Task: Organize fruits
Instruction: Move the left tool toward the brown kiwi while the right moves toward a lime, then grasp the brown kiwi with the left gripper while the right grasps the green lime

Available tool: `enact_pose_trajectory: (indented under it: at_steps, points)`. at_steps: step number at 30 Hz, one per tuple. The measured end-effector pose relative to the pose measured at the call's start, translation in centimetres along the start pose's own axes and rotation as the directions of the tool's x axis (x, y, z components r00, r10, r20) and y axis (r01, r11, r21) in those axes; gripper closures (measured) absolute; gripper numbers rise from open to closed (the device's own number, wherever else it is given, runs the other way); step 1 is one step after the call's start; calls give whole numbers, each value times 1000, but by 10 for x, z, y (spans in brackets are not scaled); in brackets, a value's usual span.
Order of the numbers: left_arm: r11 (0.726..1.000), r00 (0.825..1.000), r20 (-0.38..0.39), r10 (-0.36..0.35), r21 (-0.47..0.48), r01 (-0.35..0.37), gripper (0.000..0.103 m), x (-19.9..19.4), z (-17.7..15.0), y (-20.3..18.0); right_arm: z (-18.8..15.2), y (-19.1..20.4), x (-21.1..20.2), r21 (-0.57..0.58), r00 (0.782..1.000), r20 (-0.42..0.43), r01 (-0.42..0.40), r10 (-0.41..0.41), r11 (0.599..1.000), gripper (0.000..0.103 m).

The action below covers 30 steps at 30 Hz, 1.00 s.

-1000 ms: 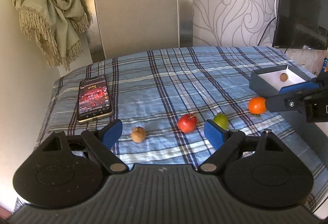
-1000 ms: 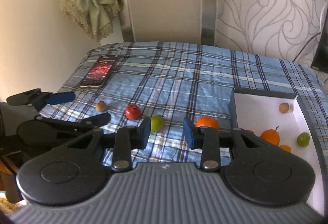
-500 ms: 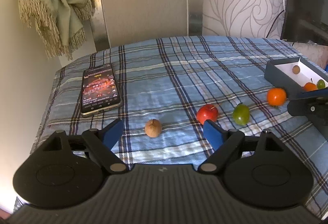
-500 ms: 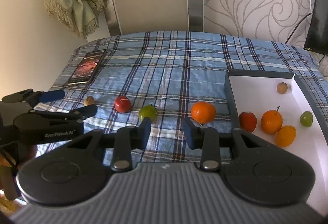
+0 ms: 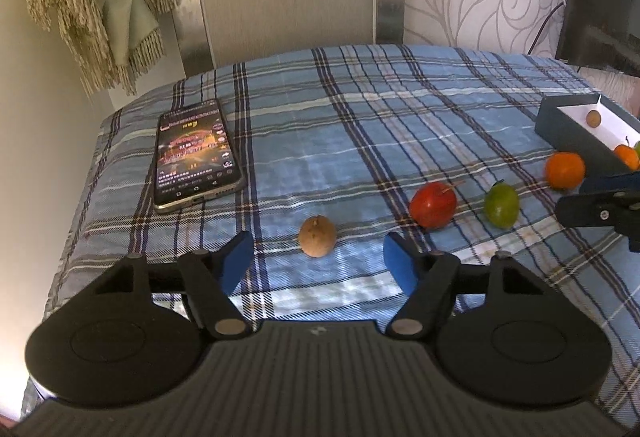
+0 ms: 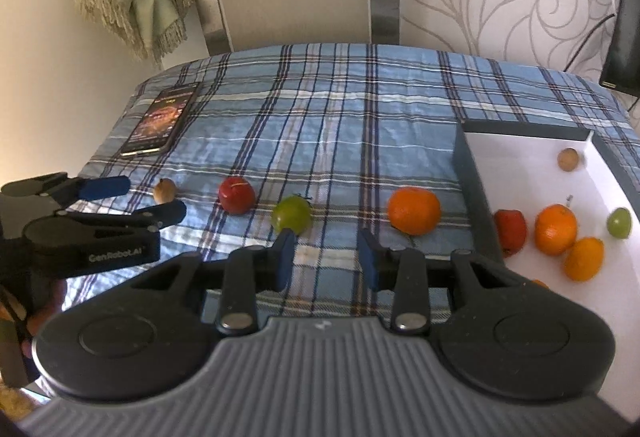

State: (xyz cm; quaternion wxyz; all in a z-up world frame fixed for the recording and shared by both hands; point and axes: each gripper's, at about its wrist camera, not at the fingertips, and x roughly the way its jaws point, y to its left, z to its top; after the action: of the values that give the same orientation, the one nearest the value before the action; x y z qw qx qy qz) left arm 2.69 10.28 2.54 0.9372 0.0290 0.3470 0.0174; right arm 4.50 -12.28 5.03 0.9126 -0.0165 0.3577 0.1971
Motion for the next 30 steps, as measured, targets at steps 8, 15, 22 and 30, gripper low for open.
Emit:
enact_pose_trajectory:
  at_steps: [8,15,22,30]
  points:
    - [1000,1000,-14,-27,6,27,32,14,1,1,8,10,24,-6,999,-27,-22,22,1000,65]
    - [998,998,-8,-59,-2,59,39,18,1,1,12,13,40,1,999,-48,-26,26,1000,65]
    - [997,997,-4,-75,-2,75,41,19,2,2,16,14,47,0,998,-62,-29,29,1000,65]
    - [996,996,1,-86,-9,86,46,18,1,4,16,19,51,-23,997,-68,-33,31,999,65]
